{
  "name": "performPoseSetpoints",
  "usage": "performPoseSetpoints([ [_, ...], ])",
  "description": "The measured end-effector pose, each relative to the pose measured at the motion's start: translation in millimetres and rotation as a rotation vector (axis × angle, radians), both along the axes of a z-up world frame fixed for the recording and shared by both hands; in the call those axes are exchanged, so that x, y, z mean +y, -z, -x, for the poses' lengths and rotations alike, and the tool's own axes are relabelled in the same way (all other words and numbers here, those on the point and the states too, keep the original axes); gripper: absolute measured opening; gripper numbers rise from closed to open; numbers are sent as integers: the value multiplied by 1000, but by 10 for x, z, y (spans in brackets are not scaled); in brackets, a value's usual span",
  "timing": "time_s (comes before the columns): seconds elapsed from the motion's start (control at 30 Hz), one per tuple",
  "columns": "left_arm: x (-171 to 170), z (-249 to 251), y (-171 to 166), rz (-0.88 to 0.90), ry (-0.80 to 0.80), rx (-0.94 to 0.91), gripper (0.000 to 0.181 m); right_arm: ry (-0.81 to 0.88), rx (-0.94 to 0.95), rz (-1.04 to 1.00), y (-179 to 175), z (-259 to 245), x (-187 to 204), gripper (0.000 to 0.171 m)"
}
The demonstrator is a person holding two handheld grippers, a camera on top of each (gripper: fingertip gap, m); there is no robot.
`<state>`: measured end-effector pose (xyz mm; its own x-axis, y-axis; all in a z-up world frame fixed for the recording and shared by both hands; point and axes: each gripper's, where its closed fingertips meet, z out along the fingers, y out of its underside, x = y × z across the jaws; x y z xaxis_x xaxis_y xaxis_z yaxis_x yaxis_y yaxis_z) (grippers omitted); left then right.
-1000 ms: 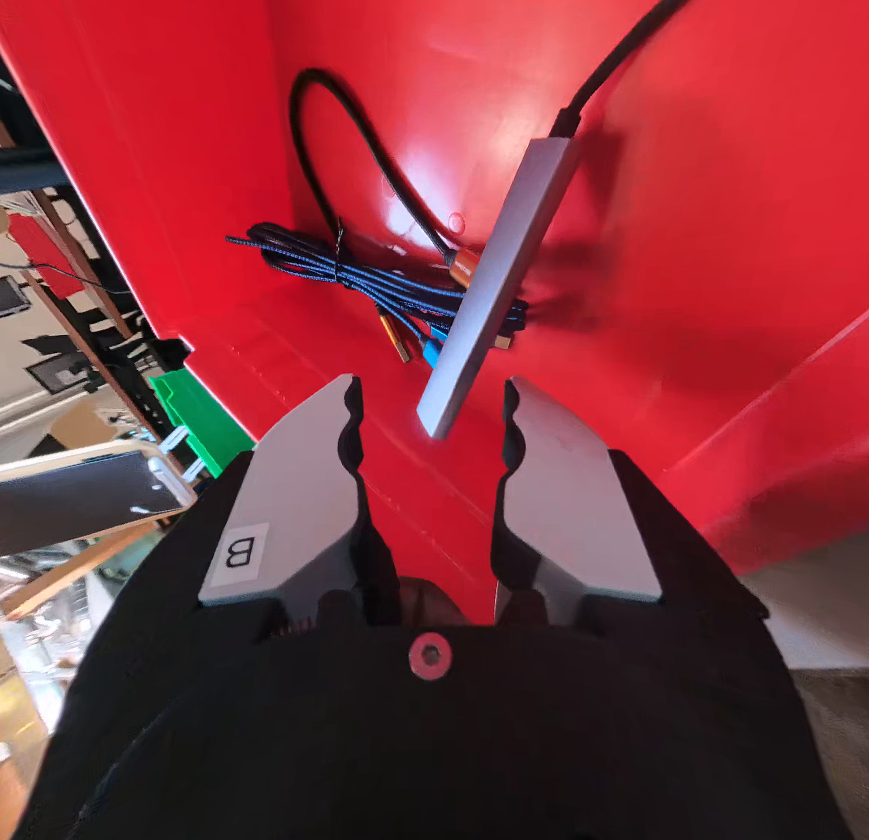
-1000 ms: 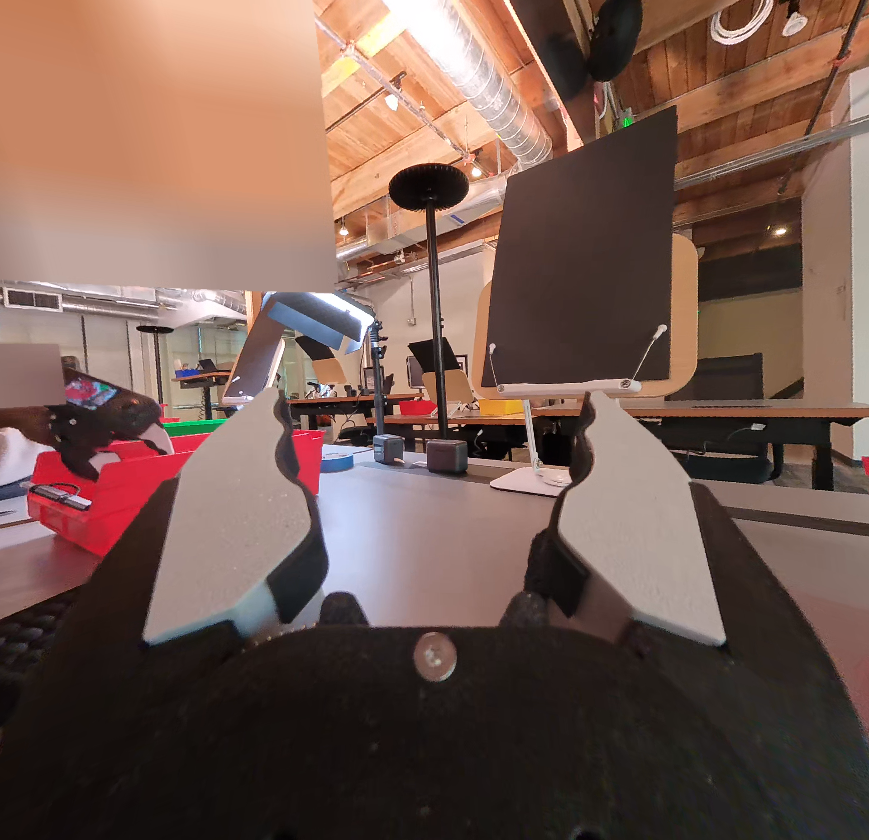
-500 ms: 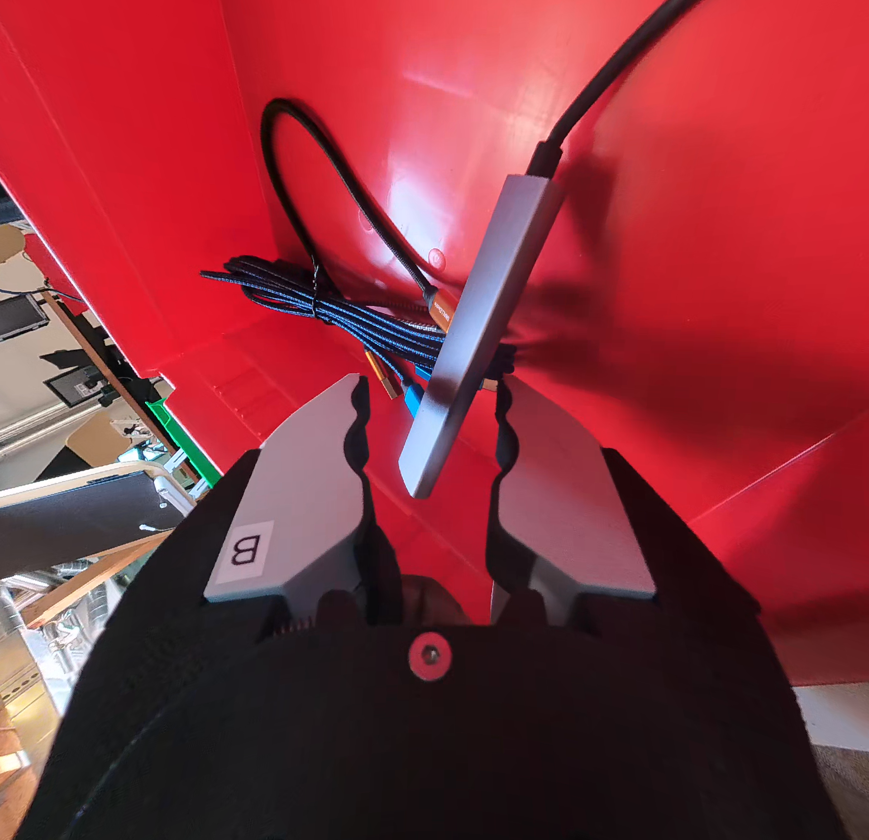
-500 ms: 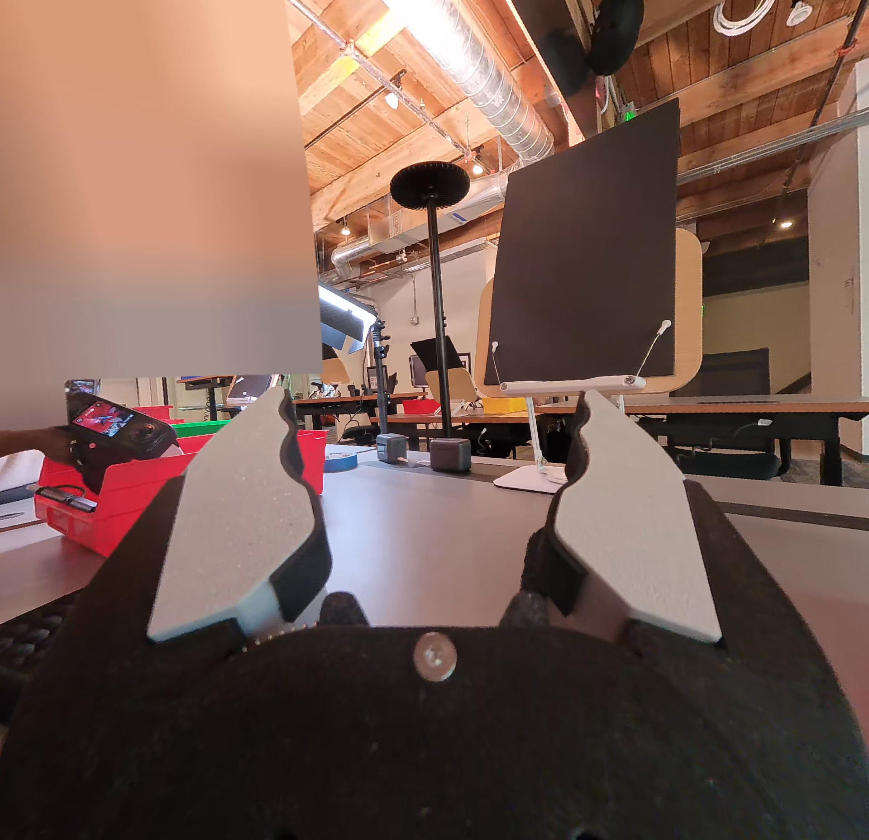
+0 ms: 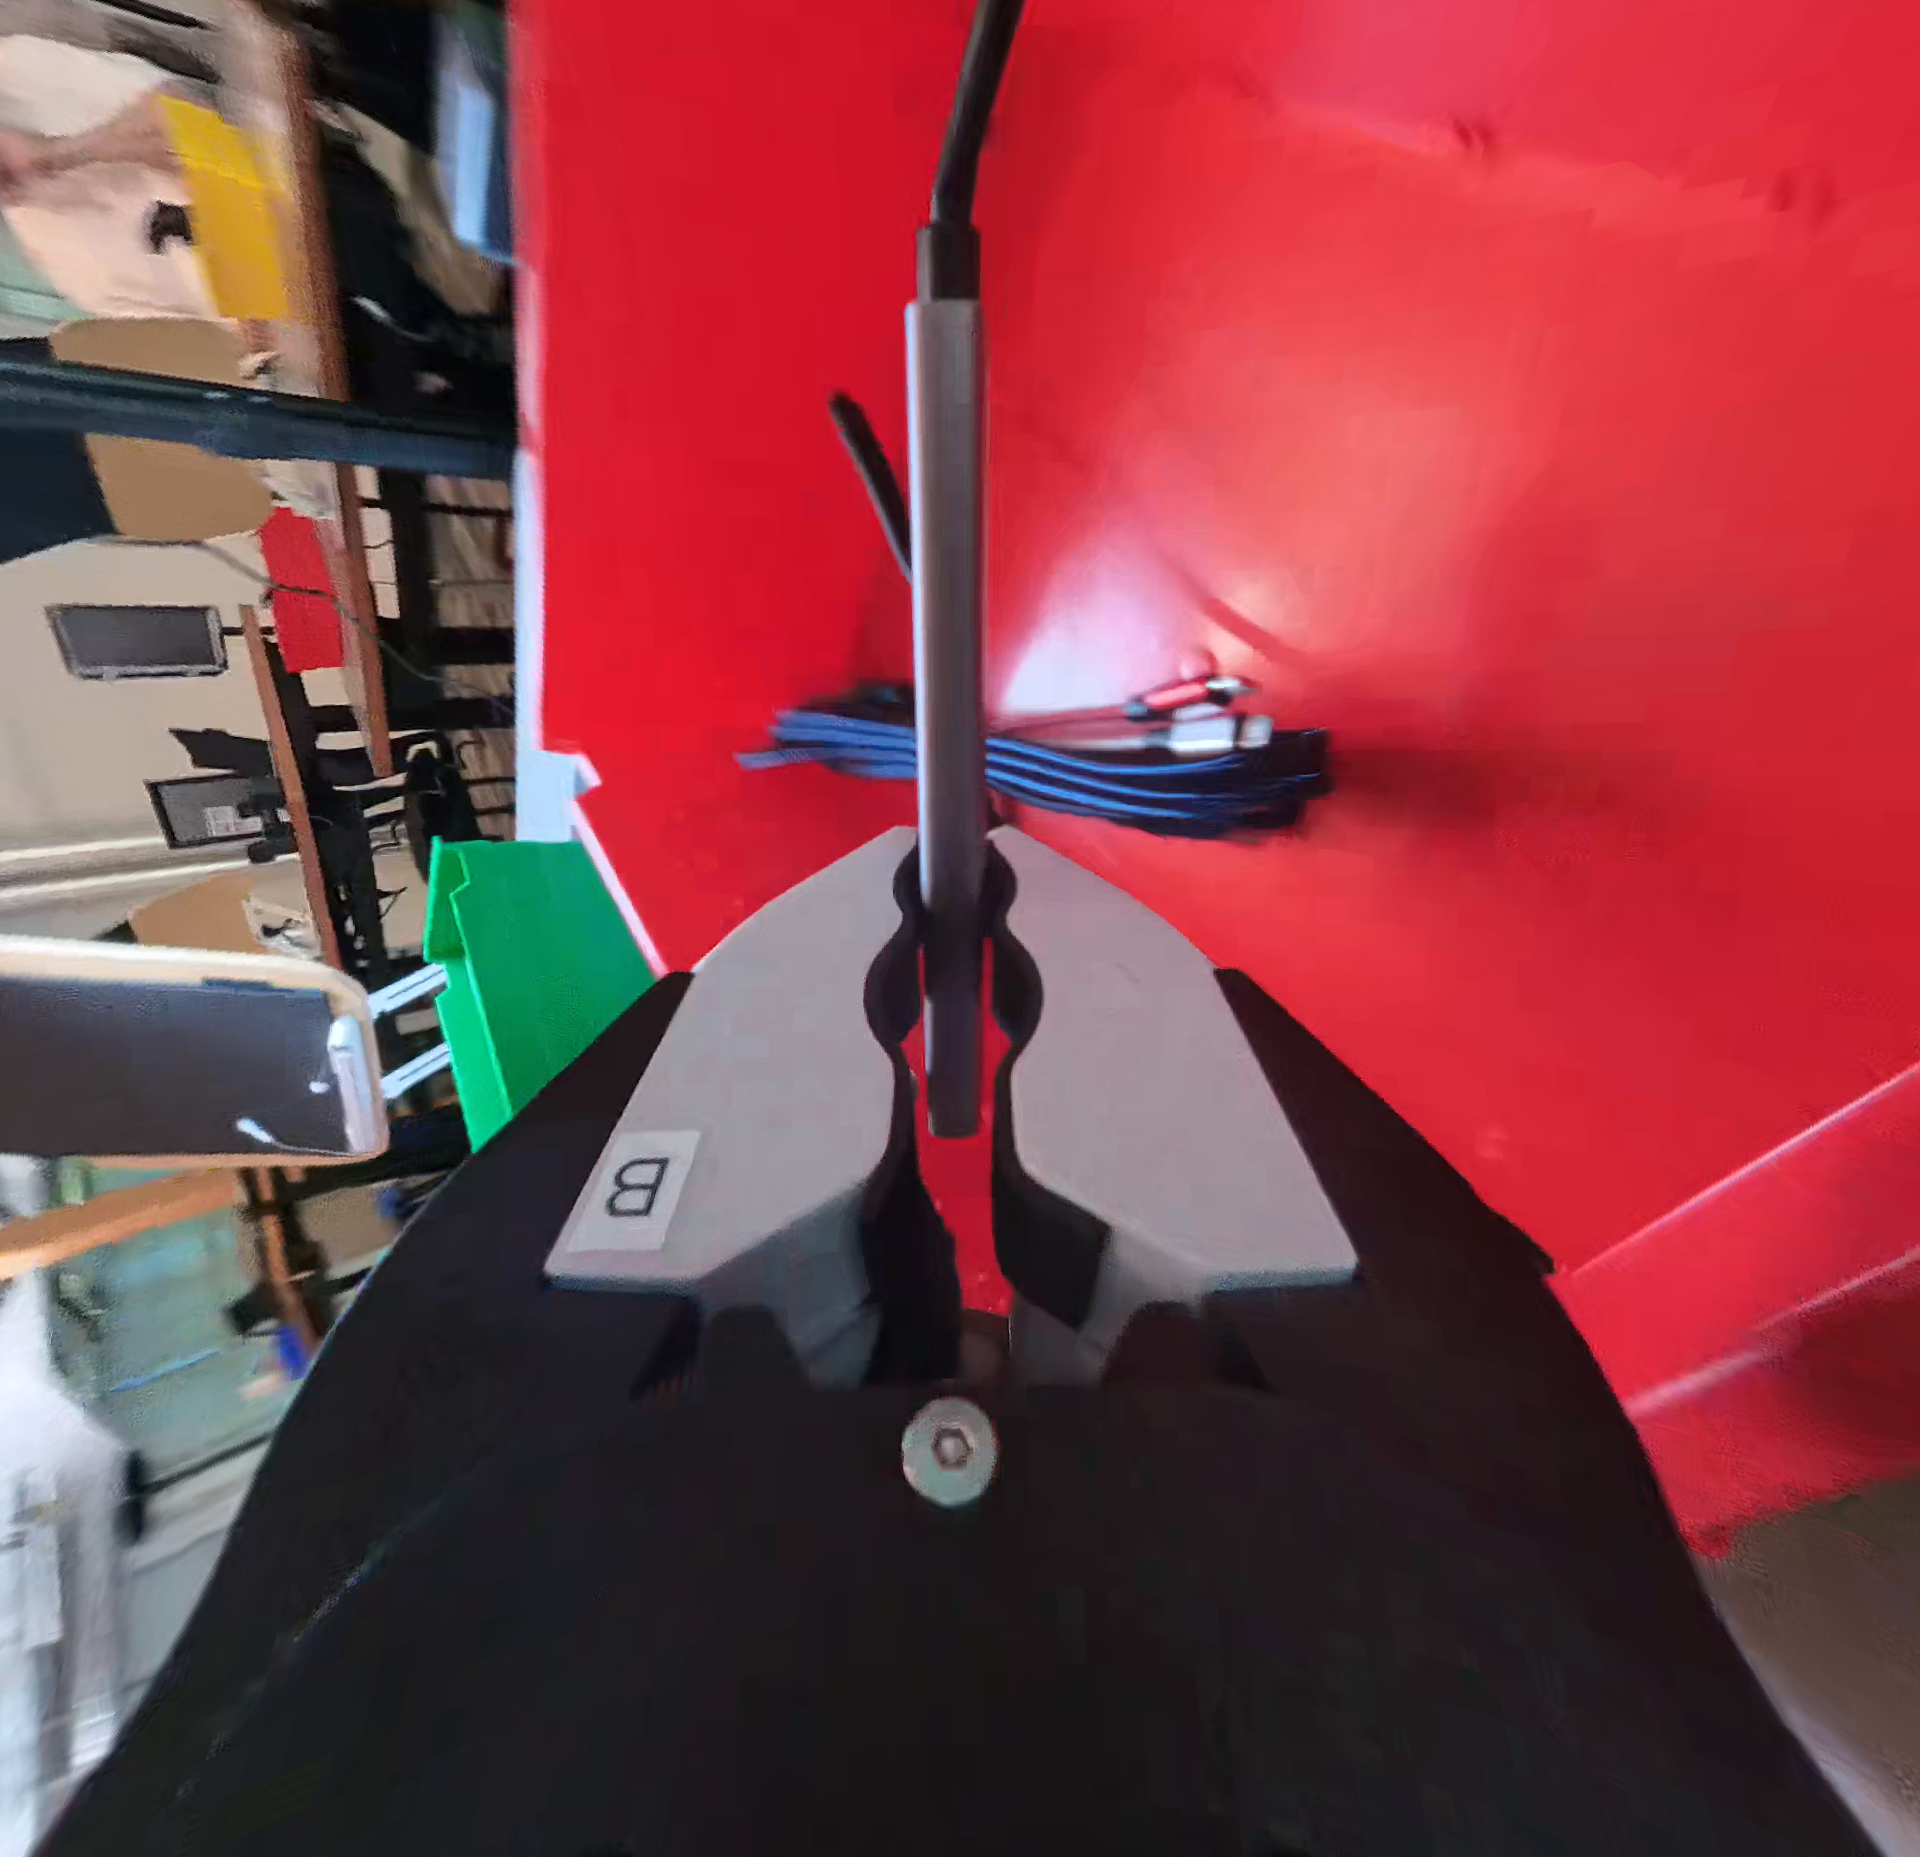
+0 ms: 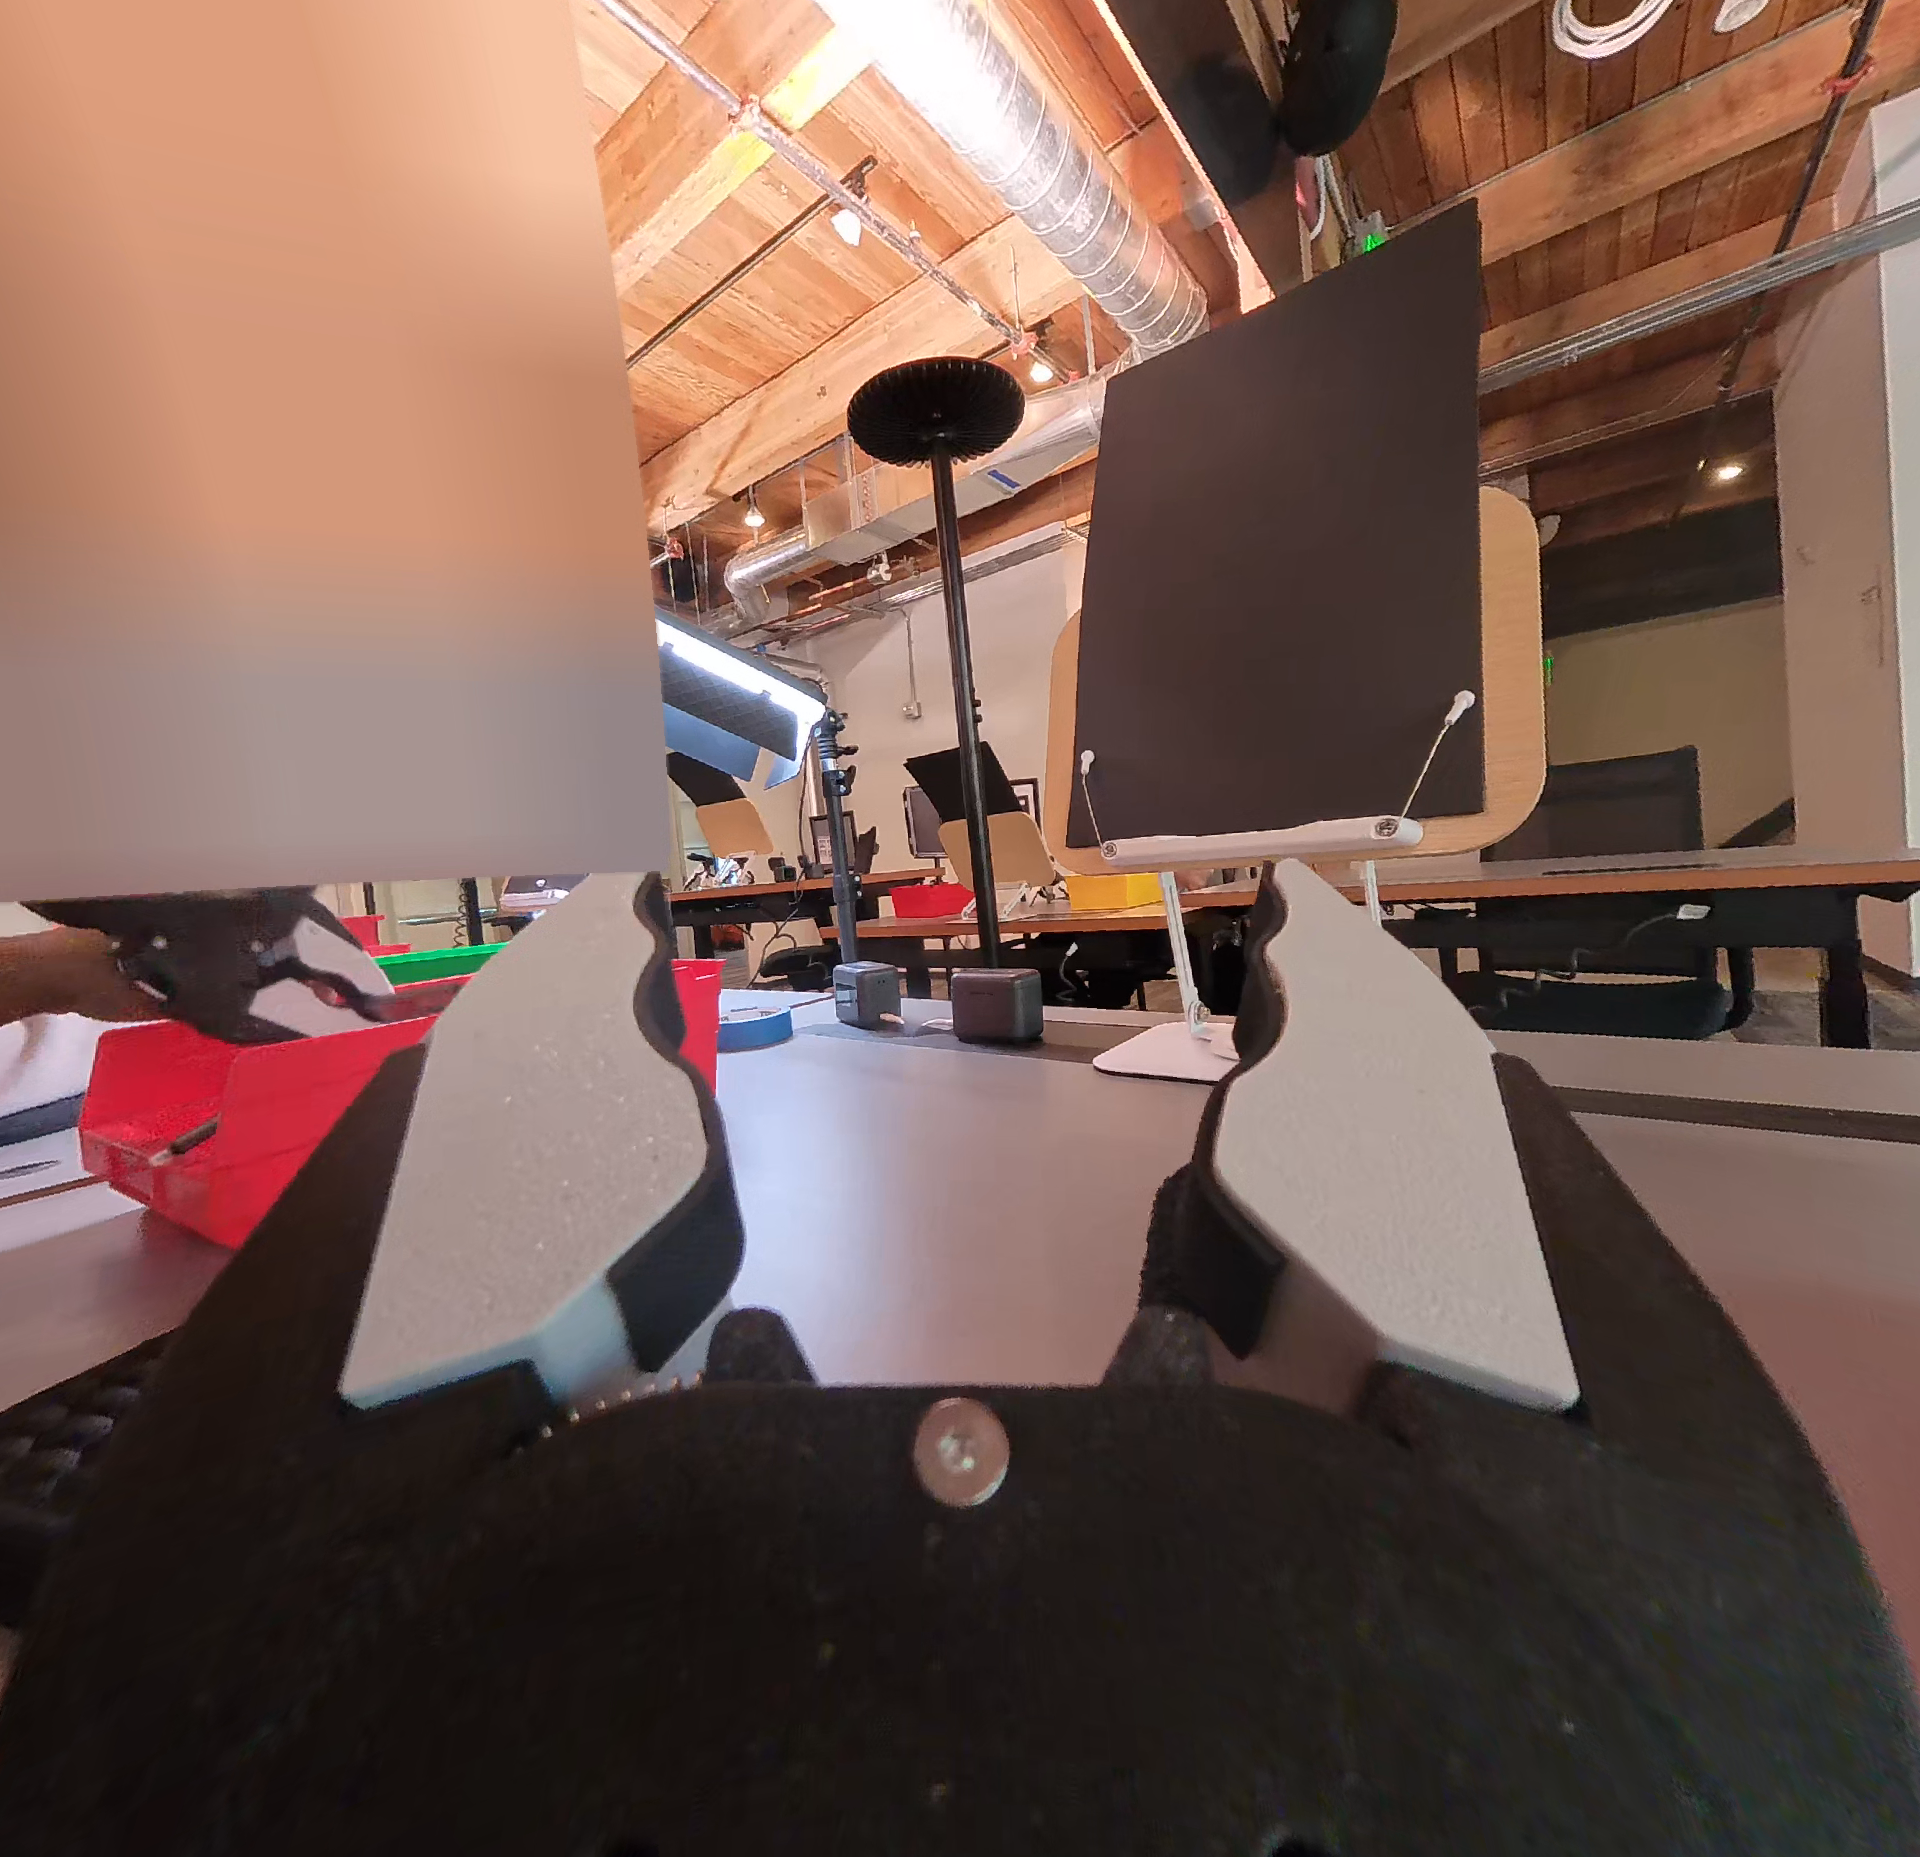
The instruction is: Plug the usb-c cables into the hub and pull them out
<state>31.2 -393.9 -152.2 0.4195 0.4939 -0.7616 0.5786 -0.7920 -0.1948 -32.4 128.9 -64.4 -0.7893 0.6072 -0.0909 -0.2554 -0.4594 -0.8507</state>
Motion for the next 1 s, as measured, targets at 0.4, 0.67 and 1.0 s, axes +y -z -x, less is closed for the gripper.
performPoseSetpoints([
  [0.4, 618, 92, -1697, -632, 147, 866, 8, 4, -14, 15, 3, 23, 22, 101],
  [0.67, 1663, -46, -2654, -1015, 525, 1117, 8, -2, -24, 32, 2, 37, 43, 99],
  [1.0, 3295, 306, -2028, -1552, 697, 765, 8, 60, 69, -9, -61, -57, 62, 92],
])
